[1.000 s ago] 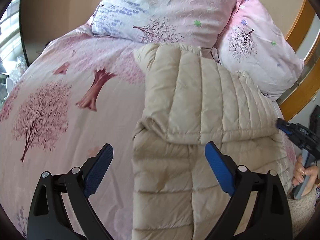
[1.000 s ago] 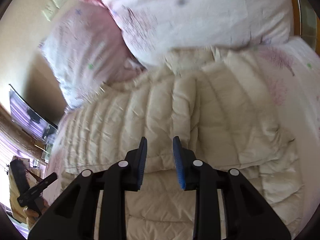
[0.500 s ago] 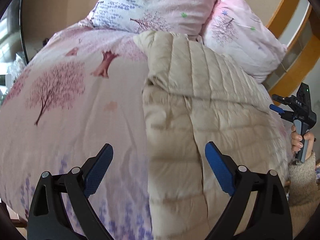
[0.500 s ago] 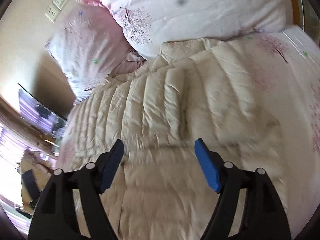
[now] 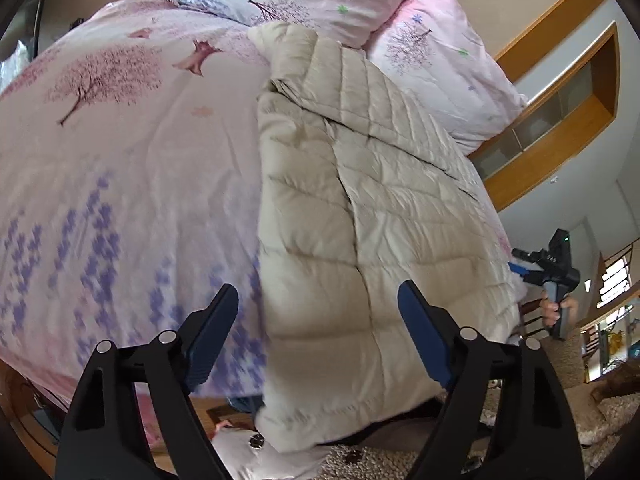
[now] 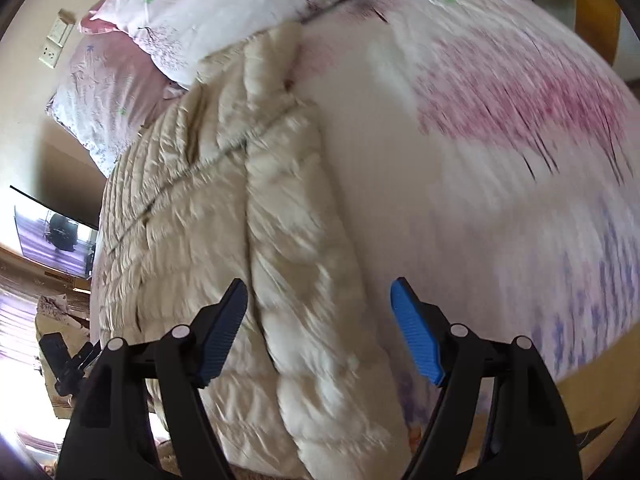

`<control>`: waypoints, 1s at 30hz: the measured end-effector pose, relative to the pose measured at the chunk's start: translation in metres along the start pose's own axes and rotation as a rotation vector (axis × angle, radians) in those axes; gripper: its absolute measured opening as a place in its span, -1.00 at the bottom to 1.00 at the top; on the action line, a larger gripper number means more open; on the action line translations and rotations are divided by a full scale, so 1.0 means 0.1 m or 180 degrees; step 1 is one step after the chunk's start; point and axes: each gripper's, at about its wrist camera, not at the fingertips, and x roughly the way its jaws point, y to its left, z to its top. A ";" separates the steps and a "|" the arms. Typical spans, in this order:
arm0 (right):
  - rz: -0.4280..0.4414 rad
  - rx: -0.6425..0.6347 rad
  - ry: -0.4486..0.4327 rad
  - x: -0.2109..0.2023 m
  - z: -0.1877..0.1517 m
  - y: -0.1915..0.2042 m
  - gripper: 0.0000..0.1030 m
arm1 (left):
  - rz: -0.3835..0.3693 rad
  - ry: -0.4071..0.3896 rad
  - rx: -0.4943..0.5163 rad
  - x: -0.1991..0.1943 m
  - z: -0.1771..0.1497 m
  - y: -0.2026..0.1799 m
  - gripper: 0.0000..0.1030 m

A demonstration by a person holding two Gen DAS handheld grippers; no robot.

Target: Fold large clothes

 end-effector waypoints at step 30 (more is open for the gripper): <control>0.0969 -0.0108 0.0612 0.16 -1.00 -0.12 -0.67 | -0.0453 0.0294 -0.0266 0.18 -0.66 0.04 -0.60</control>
